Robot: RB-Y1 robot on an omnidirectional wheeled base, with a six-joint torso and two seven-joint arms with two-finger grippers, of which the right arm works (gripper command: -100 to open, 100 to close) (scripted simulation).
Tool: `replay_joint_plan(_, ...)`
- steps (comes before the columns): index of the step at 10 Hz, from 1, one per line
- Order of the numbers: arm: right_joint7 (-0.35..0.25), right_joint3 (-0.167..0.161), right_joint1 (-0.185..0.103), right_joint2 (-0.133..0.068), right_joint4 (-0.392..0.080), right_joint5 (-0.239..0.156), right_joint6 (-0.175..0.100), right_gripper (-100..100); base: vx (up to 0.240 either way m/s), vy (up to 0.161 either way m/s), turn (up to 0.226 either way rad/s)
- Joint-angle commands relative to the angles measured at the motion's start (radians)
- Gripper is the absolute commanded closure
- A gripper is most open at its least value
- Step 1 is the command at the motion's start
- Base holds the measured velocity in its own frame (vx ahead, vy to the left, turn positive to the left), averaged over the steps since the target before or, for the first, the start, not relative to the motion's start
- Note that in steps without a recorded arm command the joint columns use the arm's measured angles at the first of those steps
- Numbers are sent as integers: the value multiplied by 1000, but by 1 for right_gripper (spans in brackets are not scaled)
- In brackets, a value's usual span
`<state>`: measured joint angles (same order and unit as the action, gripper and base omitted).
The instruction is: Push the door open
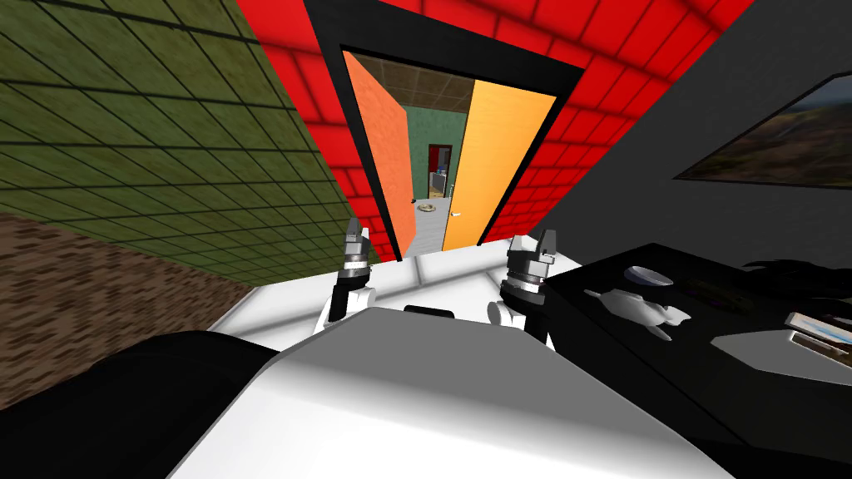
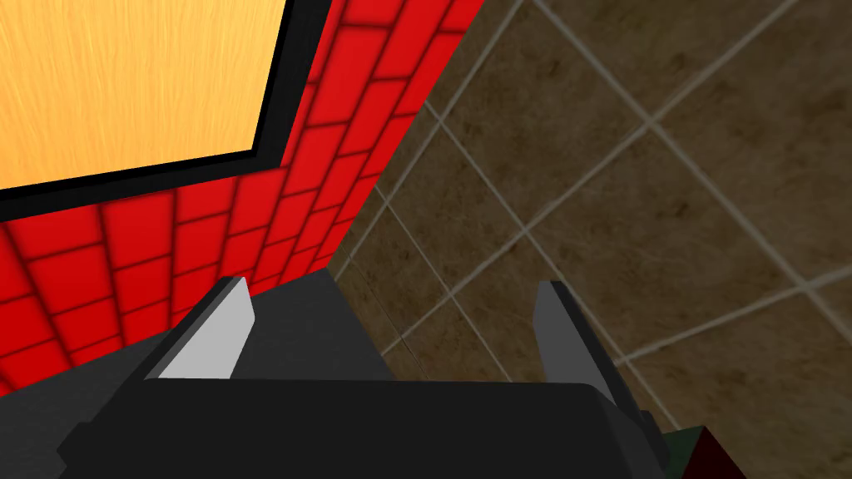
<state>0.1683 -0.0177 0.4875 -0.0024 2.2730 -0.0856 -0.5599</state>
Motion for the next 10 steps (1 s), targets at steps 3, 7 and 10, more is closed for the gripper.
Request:
replay_joint_plan(3,-7,-4,-29,-24,-79,5,-10,-100,138,-34,37)
replay_joint_plan(7,-14,-8,-59,-42,-160,10,-21,-100,150,-55,28)
replay_joint_plan(10,-21,-12,-90,-56,-246,15,-32,-100,149,-71,48)
